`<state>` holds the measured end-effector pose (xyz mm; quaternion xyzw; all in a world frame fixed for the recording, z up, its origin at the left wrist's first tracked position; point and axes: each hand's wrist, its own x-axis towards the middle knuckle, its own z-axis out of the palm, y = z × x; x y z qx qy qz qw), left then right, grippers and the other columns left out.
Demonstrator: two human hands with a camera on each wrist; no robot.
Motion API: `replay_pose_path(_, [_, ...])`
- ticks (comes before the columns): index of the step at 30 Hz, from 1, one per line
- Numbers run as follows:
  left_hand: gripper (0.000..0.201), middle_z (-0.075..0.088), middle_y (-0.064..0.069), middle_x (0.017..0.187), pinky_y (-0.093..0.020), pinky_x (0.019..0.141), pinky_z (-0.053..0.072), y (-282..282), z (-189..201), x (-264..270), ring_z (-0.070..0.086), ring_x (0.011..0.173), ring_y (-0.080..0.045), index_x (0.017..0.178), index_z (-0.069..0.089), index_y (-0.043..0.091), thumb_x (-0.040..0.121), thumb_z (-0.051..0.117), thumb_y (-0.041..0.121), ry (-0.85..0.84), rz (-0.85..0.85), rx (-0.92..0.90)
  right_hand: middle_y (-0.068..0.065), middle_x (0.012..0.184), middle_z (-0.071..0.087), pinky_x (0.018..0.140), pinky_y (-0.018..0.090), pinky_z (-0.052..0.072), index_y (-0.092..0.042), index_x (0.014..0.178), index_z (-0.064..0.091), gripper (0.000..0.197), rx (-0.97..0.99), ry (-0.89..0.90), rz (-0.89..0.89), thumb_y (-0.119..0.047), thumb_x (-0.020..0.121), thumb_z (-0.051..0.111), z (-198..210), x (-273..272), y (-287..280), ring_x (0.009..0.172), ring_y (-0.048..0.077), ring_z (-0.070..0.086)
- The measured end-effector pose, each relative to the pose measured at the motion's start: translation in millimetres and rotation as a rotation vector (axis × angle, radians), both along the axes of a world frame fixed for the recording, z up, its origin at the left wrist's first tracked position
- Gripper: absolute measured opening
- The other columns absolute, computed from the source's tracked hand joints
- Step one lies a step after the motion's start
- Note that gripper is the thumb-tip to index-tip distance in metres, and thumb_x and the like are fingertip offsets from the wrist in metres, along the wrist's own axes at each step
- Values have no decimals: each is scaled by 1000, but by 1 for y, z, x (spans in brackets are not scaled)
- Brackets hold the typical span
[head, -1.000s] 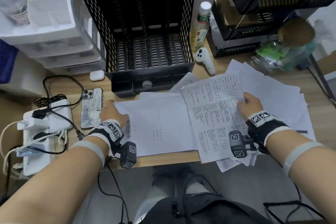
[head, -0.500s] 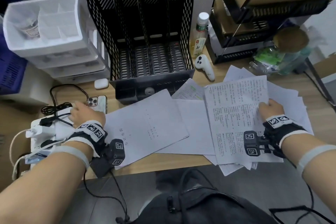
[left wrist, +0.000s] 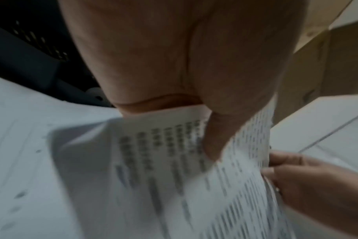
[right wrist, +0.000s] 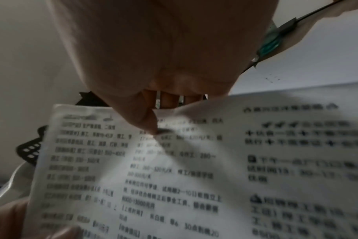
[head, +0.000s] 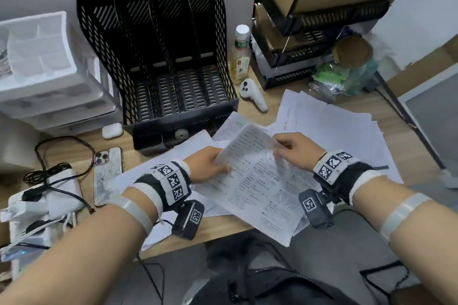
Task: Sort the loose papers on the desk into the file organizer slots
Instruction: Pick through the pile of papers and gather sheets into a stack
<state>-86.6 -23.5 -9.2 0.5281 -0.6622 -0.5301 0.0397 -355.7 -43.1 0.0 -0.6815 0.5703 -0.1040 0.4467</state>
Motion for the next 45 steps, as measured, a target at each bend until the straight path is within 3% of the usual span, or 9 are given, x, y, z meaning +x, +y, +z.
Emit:
replay_pose_path(6, [34, 69, 0, 91, -22, 69, 45, 18, -27, 20, 62, 86, -17, 69, 60, 35, 96, 57, 15, -148, 69, -94, 2, 101, 66, 89, 37, 52, -26, 98, 65, 23, 2, 132, -212, -9, 82, 61, -45, -2, -29, 92, 21, 62])
replay_pose_path(11, [22, 73, -3, 89, -13, 66, 41, 26, -42, 29, 60, 79, -12, 80, 71, 15, 97, 57, 14, -168, 117, -68, 6, 128, 56, 96, 32, 45, -26, 132, 52, 52, 17, 266, -123, -16, 81, 62, -72, 27, -65, 115, 26, 56])
replay_pose_path(17, [37, 69, 3, 81, -22, 69, 45, 28, -50, 29, 59, 75, -11, 67, 61, 36, 97, 57, 15, -149, 153, -61, -1, 84, 65, 66, 24, 41, -32, 87, 65, 16, -20, 302, -150, -18, 78, 67, -78, 46, -83, 85, 24, 62])
replay_pose_path(28, [32, 65, 14, 70, -24, 68, 45, -6, -12, 12, 58, 70, -4, 66, 64, 31, 94, 63, 16, -36, 163, -181, 8, 89, 69, 84, 35, 49, -8, 89, 62, 6, -308, -37, -165, -6, 89, 56, 20, -9, -108, 88, 24, 67])
replay_pose_path(31, [11, 66, 6, 97, -35, 88, 51, -22, 7, 2, 63, 95, -12, 88, 76, 22, 91, 67, 28, 14, 129, -336, 9, 102, 74, 94, 39, 52, -7, 102, 69, 19, -365, -107, -146, -4, 91, 54, 57, -23, -111, 101, 22, 69])
replay_pose_path(34, [15, 49, -2, 138, -37, 114, 36, -39, 29, -6, 47, 131, -18, 95, 79, 20, 90, 69, 30, 1, 176, -594, 0, 98, 75, 87, 31, 52, -13, 104, 73, 22, -380, -45, -39, -8, 92, 55, 90, -27, -111, 96, 14, 69])
replay_pose_path(38, [14, 32, -10, 161, -44, 120, 21, -58, 67, -11, 22, 152, -30, 98, 80, 33, 90, 69, 33, -116, 157, -1041, -9, 92, 74, 75, 15, 44, -19, 107, 75, 23, -331, 22, 121, -13, 93, 58, 117, -25, -108, 81, -8, 62])
replay_pose_path(42, [16, 65, -3, 125, -48, 102, 48, -68, 78, -17, 60, 119, -27, 101, 77, 25, 94, 63, 23, 15, 202, -917, -7, 99, 76, 80, 18, 49, -21, 108, 75, 21, -297, -35, 150, -20, 94, 61, 127, -17, -98, 86, -3, 63])
replay_pose_path(45, [17, 69, 1, 94, -43, 82, 54, -65, 78, -19, 65, 89, -22, 93, 72, 26, 96, 60, 16, 126, 328, -781, -20, 81, 73, 70, 12, 46, -16, 104, 76, 23, -226, -104, 40, -26, 96, 56, 129, -19, -86, 73, -11, 61])
